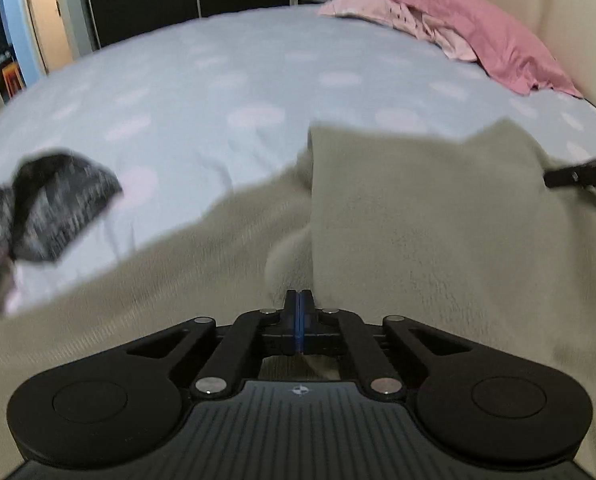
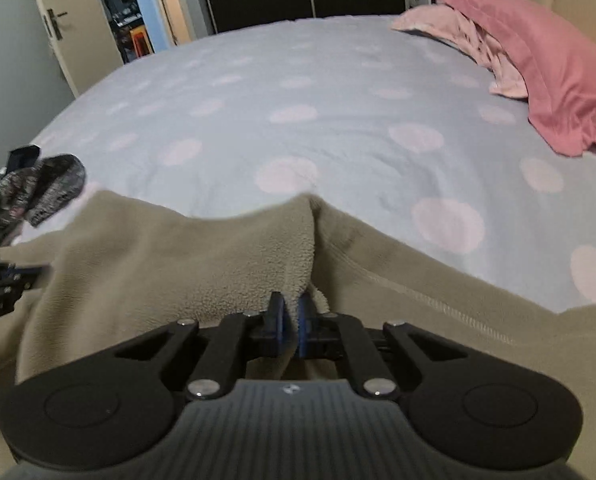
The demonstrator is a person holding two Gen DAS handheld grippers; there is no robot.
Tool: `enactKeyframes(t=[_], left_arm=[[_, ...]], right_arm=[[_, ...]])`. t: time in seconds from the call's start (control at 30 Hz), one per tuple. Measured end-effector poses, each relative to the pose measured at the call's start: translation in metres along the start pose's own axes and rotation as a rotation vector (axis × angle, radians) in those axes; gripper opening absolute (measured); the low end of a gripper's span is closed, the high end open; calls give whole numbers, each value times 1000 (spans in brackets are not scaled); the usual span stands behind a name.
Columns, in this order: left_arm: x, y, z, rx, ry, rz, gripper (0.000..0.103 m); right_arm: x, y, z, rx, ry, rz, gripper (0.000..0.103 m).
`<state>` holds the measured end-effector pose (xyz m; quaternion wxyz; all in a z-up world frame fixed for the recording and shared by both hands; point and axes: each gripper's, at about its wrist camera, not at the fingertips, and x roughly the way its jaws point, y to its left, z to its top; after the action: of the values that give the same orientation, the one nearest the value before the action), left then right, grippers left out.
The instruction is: Fold clothes
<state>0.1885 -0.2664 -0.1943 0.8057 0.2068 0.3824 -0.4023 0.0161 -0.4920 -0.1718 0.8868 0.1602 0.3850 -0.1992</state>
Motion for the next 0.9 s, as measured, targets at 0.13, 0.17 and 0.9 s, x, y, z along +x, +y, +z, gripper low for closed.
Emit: enactKeyframes(t=[0.13,0.17,0.9], left_arm=[[-1,-2,-8,18,-29,15,0],[-2,-2,-7,16,-26,13,0],[-37,-52,-22,32,-37,-124,11]], right_arm=[[19,-3,-2,-23,17,-32,7],[22,-4,-1,-13,21,-33,7],[-30,24,-66,-165,52,-52,32]])
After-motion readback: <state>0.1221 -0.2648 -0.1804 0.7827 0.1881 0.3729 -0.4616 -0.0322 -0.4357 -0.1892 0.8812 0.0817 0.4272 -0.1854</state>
